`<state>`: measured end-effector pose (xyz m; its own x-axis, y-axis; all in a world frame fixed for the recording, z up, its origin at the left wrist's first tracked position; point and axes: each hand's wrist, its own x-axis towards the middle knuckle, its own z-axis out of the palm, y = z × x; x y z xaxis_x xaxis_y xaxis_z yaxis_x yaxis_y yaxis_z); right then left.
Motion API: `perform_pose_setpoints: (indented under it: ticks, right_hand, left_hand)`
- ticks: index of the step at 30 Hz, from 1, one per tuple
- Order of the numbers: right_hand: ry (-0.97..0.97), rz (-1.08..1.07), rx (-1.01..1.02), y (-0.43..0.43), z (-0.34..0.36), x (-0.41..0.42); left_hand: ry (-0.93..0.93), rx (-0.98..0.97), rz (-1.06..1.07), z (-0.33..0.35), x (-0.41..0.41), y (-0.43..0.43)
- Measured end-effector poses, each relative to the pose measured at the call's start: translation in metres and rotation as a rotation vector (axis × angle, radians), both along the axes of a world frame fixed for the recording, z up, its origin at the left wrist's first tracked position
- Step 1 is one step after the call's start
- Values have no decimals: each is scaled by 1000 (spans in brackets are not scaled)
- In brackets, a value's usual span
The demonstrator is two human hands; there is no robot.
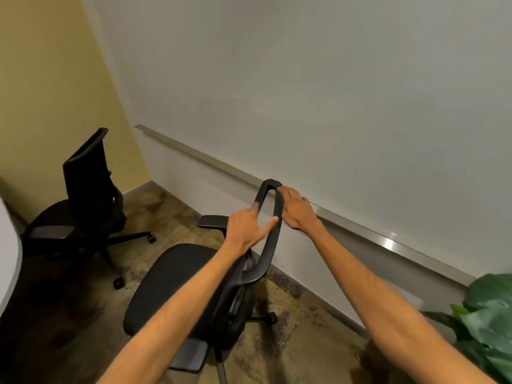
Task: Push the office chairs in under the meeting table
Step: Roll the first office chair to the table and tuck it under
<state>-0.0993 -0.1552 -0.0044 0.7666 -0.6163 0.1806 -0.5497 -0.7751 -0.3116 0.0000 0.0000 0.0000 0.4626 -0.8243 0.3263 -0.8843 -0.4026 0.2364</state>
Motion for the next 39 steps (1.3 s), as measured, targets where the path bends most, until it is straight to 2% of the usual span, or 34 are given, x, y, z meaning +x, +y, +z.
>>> perform_pose_setpoints:
  ticks: [3,6,8,9,12,17,22,25,27,32,35,39]
  right_hand:
    - [227,152,-77,-29,-10,6]
    - [391,295,-152,-45,-21,15]
    - [386,389,-217,-60,-22,36]
    - [357,392,-229,-62,-20,34]
    - [266,472,-324,-75,-20,48]
    - [159,630,-275,-80,-24,77]
    - [193,764,-296,-58,-32,107]
    - [203,788,-332,-43,-32,128]
    - [204,722,-327,-45,-35,132]
    - [134,831,-345,21,-33,176]
    - [57,854,-336,46,-36,197]
    - [53,875,-366,60,-44,221]
  left_hand:
    - [3,90,-113,-7,-32,-20]
    - [140,263,-64,-13,-52,-33]
    - [344,302,60,-10,-37,-44]
    - [428,310,58,-9,-35,-47]
    - [577,309,106,-10,-29,-53]
    - [604,237,246,-12,-22,-44]
    - [640,194,394,-19,-9,-18]
    - [635,174,479,-16,6,-1]
    - [629,189,475,-13,13,-1]
    - [587,188,641,-13,47,58]
    - [569,190,691,-17,70,86]
    - [573,170,713,-18,88,109]
